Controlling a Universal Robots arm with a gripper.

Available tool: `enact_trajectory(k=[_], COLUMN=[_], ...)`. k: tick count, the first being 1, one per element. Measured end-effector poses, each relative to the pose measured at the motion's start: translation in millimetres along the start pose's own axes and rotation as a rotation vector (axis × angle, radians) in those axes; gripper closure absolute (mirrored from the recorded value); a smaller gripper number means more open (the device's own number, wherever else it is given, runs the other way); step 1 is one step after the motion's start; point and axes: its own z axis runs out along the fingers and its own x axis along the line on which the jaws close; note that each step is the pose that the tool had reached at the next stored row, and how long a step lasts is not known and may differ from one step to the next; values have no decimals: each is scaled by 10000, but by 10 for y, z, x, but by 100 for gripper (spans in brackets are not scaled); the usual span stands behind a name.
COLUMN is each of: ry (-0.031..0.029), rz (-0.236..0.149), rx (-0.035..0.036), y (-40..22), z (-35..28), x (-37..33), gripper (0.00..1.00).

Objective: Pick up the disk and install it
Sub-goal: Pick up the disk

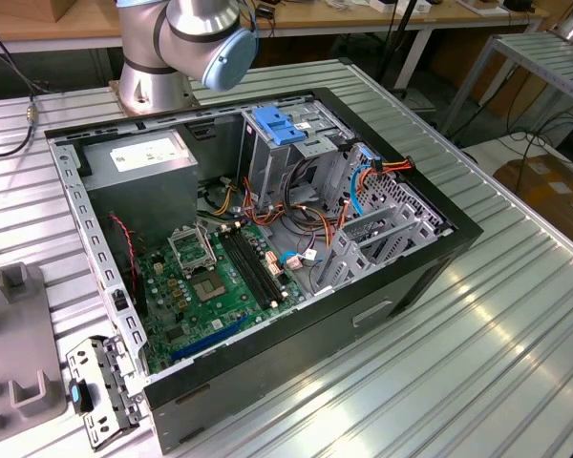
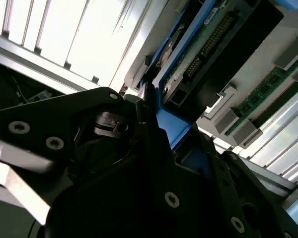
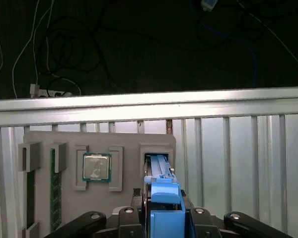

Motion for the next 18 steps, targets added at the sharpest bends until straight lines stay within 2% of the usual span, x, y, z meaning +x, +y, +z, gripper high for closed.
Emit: enact_trajectory(k=[1, 3, 5, 6, 7, 18], ry=[-6, -7, -7, -3, -1, -2], rz=[-409, -488, -432, -183, -93, -80], rx=[2, 3, 3, 0, 0, 3], y=[0, 0, 0, 0, 0, 0], z=[0, 0, 0, 1, 1, -1], x=[0, 0, 0, 0, 0, 0], gripper=[62, 62, 62, 62, 62, 63])
